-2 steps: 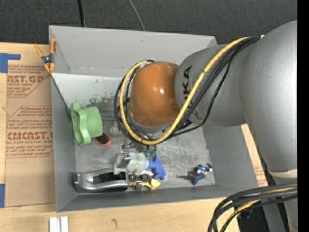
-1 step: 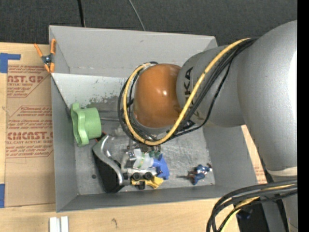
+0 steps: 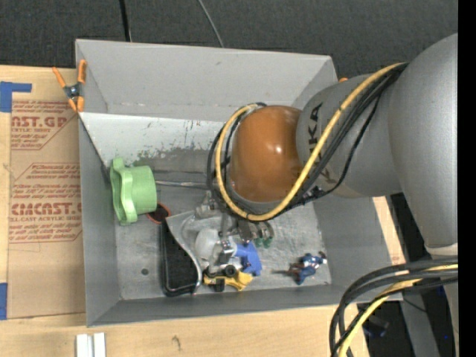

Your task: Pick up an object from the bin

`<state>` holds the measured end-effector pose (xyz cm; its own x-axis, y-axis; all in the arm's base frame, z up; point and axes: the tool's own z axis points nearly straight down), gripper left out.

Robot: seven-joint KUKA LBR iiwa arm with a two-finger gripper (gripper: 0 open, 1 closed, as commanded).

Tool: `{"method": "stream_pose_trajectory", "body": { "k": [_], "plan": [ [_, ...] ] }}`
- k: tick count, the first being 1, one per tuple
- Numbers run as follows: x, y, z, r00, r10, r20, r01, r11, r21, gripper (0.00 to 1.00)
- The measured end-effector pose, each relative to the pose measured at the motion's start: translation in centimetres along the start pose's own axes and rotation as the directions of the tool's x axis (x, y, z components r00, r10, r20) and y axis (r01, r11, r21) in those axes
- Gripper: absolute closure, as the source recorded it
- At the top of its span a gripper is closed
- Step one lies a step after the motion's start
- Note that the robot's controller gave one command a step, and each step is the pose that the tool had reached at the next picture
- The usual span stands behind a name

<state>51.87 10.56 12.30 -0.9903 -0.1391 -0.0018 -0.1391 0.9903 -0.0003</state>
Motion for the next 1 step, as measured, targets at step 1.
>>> {"method": "stream_pose_trajectory", "body": {
  "k": [1],
  "plan": [
    [-0.86, -0.87, 2.54, 1.000, 0.005, 0.018, -0.005, 1.000, -0.003, 0.00]
  ]
}}
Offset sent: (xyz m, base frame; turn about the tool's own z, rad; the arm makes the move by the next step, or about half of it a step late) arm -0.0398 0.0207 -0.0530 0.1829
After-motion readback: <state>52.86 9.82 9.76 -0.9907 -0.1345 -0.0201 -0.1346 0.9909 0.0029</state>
